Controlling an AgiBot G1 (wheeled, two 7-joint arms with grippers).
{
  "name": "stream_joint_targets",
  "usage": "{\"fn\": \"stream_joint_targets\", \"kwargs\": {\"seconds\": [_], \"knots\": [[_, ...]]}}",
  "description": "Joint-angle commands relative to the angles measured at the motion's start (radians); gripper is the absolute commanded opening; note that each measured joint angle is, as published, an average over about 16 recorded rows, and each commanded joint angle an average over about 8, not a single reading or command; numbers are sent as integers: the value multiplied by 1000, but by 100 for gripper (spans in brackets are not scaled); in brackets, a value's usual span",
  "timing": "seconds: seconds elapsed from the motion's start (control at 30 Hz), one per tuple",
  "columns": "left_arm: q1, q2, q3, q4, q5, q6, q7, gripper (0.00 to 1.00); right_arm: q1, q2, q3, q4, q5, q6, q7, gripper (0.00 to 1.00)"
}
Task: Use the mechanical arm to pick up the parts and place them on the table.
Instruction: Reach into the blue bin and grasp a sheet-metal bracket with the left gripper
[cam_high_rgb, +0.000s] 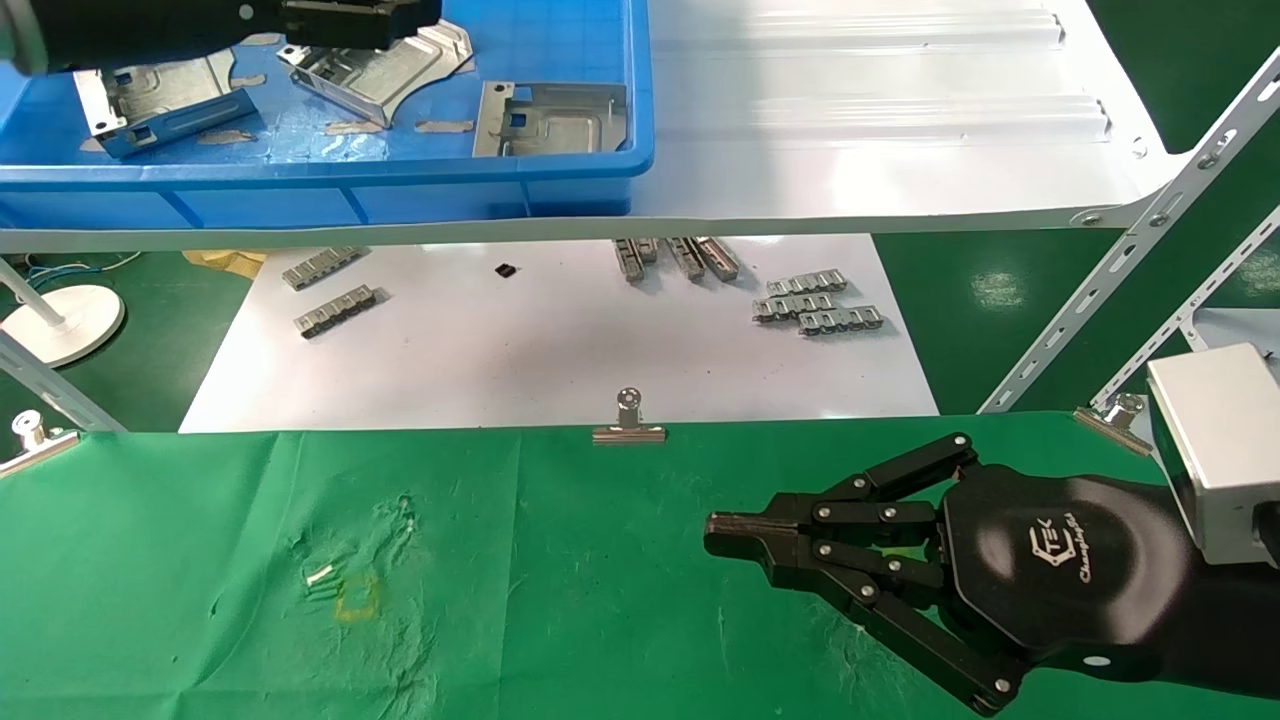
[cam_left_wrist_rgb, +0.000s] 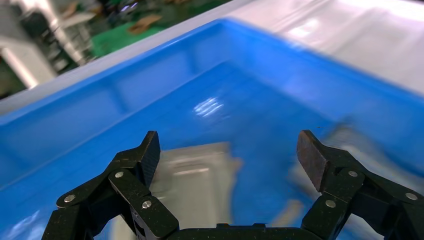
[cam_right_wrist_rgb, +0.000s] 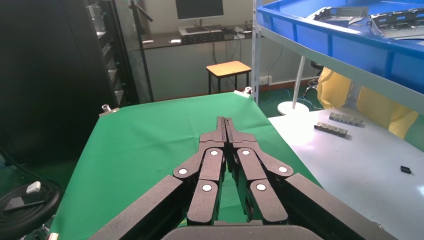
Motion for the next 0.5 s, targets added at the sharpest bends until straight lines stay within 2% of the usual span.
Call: {"fn": "stream_joint_targets", "kwargs": {"seconds": [0.03, 0.17, 0.2, 0.23, 0.27, 0.43, 0.5], "knots": [[-60, 43, 23, 108, 51, -40, 11, 70, 0, 0, 0, 0, 0, 0, 0, 0], [-115, 94, 46, 247, 97, -99, 32, 20, 0, 0, 0, 0, 0, 0, 0, 0], [-125, 104, 52, 275, 106, -109, 35, 9, 0, 0, 0, 0, 0, 0, 0, 2], [-134, 114, 56, 301, 114, -118, 37, 4, 0, 0, 0, 0, 0, 0, 0, 7], [-143, 122, 61, 323, 122, -124, 39, 0, 0, 0, 0, 0, 0, 0, 0, 20], [-169, 149, 69, 400, 135, -141, 48, 0, 0, 0, 0, 0, 0, 0, 0, 82], [-174, 154, 68, 417, 133, -147, 54, 0, 0, 0, 0, 0, 0, 0, 0, 100]]}}
